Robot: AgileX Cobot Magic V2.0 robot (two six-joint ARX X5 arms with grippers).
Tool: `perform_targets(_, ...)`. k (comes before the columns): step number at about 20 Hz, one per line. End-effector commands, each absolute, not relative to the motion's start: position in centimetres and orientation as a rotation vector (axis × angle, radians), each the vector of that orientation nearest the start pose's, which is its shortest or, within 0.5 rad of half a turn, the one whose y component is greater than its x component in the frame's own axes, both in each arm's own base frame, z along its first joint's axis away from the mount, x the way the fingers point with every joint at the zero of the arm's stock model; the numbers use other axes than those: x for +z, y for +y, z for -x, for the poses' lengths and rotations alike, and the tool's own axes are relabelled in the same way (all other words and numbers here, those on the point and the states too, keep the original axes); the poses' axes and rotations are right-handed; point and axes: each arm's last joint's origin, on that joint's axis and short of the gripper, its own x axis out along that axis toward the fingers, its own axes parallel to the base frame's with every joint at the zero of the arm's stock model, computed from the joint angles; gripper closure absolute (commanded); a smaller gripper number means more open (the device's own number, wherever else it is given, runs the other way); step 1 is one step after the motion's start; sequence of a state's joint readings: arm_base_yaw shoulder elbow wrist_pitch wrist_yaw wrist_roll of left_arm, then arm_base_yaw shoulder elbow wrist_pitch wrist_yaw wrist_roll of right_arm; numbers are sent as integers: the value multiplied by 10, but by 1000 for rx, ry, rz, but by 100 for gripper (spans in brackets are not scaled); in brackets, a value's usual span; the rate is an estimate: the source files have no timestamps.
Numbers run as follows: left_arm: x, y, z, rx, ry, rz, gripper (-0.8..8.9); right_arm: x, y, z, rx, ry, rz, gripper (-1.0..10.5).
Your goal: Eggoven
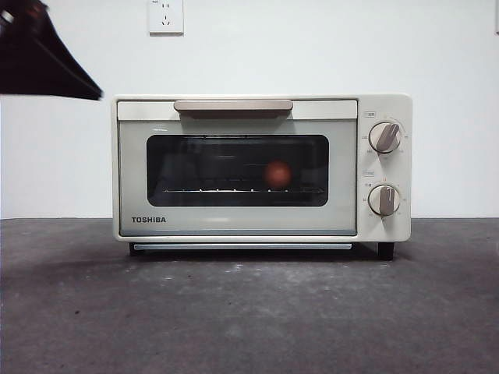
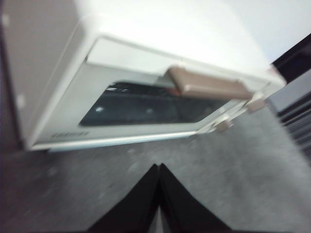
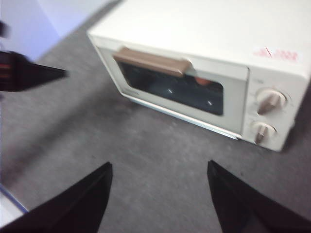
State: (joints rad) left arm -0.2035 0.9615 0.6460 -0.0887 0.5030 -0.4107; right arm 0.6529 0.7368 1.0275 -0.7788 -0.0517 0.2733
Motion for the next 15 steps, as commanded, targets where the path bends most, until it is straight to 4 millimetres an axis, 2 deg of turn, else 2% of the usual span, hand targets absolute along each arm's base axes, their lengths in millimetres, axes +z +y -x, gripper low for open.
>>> perform_targets(1,278,-55,-180,-568,501,350,806,364,85,-107,622,582,-79,656)
perform_targets(7,300,-50,-144,-479,470,251,806,353,97,-122,613,631,-62,723)
perform_targets(12,309,-46,-127,-470,445,226,806,335,103,-130,610,667,-52,953)
perform_targets(15,310,-44,-122,-471,441,226,806,324,104,-131,608,681,-49,941)
